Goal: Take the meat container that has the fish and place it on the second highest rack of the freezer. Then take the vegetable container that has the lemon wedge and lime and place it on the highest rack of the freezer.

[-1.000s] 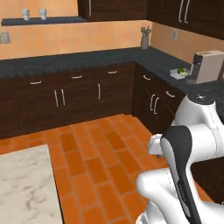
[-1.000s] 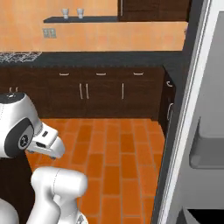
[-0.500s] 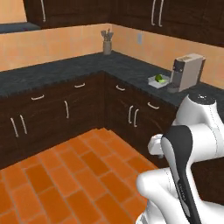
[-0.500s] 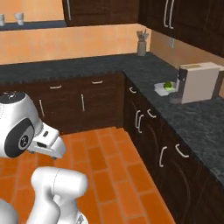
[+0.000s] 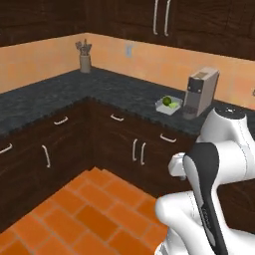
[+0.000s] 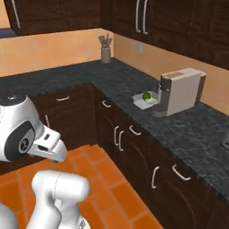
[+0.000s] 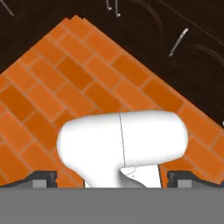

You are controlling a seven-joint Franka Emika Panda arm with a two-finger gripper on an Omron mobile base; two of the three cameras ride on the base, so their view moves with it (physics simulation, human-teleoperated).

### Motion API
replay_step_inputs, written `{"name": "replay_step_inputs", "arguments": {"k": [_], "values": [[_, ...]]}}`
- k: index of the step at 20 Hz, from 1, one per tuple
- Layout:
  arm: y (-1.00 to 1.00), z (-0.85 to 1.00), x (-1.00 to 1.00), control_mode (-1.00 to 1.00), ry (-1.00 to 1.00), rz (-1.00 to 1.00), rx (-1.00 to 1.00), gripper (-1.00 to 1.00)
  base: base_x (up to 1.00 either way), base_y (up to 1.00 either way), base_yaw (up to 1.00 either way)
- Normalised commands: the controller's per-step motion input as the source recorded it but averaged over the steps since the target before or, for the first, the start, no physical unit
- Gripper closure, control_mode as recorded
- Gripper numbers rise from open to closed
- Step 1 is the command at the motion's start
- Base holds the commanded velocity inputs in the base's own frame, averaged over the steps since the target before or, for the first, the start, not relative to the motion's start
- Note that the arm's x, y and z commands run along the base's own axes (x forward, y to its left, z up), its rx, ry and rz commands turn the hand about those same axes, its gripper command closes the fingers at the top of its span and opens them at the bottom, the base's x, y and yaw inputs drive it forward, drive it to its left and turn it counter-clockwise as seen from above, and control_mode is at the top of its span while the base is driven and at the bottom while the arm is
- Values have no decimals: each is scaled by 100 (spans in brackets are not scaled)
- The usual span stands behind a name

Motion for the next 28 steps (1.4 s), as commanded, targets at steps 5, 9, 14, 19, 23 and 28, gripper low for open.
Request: {"name": "replay_step_inputs", "arguments": {"k": [5, 9, 14, 19, 23, 28], "values": [[0, 0, 0, 100, 0, 0, 0, -100, 99, 31, -63], [0, 0, 0, 100, 0, 0, 0, -100, 100, 43, -59], [0, 0, 0, 100, 0, 0, 0, -100, 100, 48, -56], [0, 0, 0, 100, 0, 0, 0, -100, 70, 35, -61], [0, 0, 0, 100, 0, 0, 0, -100, 12, 39, -49], [0, 0, 0, 100, 0, 0, 0, -100, 29, 82, -31]]}}
